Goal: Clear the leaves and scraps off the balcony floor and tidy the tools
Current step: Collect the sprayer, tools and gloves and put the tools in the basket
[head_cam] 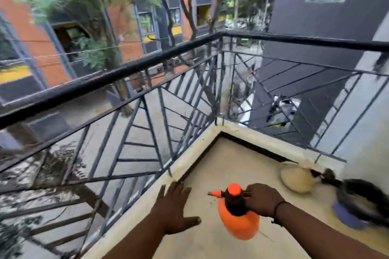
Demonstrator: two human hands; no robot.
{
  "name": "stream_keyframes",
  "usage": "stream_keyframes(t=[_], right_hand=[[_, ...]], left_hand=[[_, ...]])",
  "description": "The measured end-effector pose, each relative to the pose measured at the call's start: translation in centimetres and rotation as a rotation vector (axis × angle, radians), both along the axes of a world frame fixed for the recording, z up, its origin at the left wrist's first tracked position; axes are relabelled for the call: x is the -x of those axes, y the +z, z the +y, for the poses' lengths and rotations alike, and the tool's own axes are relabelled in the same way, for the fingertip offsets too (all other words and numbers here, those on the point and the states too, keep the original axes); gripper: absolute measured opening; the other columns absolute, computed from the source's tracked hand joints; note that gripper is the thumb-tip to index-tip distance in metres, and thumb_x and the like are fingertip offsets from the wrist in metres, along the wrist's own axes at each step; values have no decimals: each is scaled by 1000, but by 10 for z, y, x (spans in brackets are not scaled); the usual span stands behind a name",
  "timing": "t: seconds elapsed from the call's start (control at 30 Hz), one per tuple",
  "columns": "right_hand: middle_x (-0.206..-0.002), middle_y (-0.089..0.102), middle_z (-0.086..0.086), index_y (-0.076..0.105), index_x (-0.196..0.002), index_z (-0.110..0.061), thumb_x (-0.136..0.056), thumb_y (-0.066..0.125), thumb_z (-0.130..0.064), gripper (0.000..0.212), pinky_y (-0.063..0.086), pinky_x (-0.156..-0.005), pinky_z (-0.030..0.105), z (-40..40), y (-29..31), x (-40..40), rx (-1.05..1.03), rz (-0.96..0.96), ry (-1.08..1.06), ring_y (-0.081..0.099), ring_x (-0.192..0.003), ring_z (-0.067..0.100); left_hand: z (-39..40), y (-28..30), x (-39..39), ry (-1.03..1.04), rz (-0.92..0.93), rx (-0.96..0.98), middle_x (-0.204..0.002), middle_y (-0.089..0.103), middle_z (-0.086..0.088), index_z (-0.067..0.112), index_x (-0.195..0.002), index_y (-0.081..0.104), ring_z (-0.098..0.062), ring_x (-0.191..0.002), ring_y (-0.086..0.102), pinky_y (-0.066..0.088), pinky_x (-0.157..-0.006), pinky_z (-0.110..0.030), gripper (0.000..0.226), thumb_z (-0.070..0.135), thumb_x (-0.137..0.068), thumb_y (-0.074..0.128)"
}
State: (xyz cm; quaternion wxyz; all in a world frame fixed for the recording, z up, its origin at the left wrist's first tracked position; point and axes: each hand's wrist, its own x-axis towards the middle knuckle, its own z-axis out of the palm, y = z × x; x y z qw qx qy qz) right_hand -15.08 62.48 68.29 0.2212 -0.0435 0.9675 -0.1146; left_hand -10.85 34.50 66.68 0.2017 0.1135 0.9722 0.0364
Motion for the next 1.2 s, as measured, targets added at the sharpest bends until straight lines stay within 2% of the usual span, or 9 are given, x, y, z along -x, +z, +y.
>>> stream_keyframes(t=[0.17, 0.43, 0.53, 0.6, 0.7, 0.97, 1.07, 1.13, 1.2], right_hand=[[-71, 53, -4, 46, -61, -23, -76, 58, -42, 28, 28, -48, 24, 34, -7, 54, 22, -40, -228, 53, -77, 21], [-62, 47, -4, 46, -59, -20, -76, 62, -30, 26, 27, -47, 23, 46, -8, 135, 122, -74, -648, 45, -59, 13], [-64, 50, -4, 57, -67, -19, -76, 62, -30, 16, 29, -48, 24, 43, -7, 160, 135, -57, -721, 48, -64, 16], [-68, 51, -5, 59, -71, -19, -77, 63, -31, 14, 29, -49, 25, 41, -11, 172, 166, -50, -784, 48, -64, 14], [-66, 48, -4, 47, -63, -22, -79, 63, -32, 24, 26, -48, 24, 42, -23, 186, 190, -48, -858, 42, -59, 9], [-65, 49, -4, 50, -66, -19, -76, 64, -33, 23, 28, -50, 27, 96, -55, 250, 235, -133, -927, 46, -64, 16], [-67, 49, -3, 49, -64, -20, -71, 63, -40, 25, 29, -49, 26, 114, -65, 278, 219, -185, -866, 49, -69, 18], [-69, 49, -5, 48, -65, -22, -70, 62, -42, 25, 29, -49, 24, 134, -69, 304, 220, -218, -823, 48, -68, 15], [-73, 50, -5, 49, -70, -23, -75, 62, -41, 23, 29, -49, 22, 157, -62, 335, 211, -241, -751, 47, -70, 14]], left_hand=[[18, -1, 91, -120, 4, 12, -164, -12, 2, 28, -157, -2, -20, -150, -15, -11, -119, -47, 135, 95, -40, 0], [26, -2, 278, -373, -41, 14, -165, -11, -1, 28, -157, -1, -23, -151, -13, -11, -119, -48, 153, 99, -23, -12], [42, 5, 337, -485, -47, 29, -164, -12, -3, 27, -157, -2, -25, -151, -14, -11, -118, -47, 148, 97, -27, -8], [58, 2, 367, -530, -31, 25, -164, -12, -3, 26, -157, -3, -25, -150, -14, -11, -119, -47, 149, 96, -26, -10], [84, -12, 398, -585, -50, -3, -164, -11, -3, 27, -157, -3, -25, -150, -14, -9, -120, -47, 151, 98, -24, -13], [144, -48, 461, -656, -164, 52, -164, -12, -4, 26, -157, -2, -26, -151, -11, -4, -120, -46, 146, 97, -30, -4], [158, -52, 492, -698, -166, 135, -164, -12, -4, 26, -157, -2, -27, -151, -10, -3, -121, -47, 129, 100, -52, 13], [173, -55, 519, -703, -173, 202, -165, -10, -5, 25, -157, 0, -28, -151, -10, -2, -121, -47, 106, 85, -77, 35], [192, -55, 545, -661, -182, 201, -165, -8, -5, 25, -157, 3, -28, -151, -6, 2, -121, -45, 96, 74, -85, 44]])
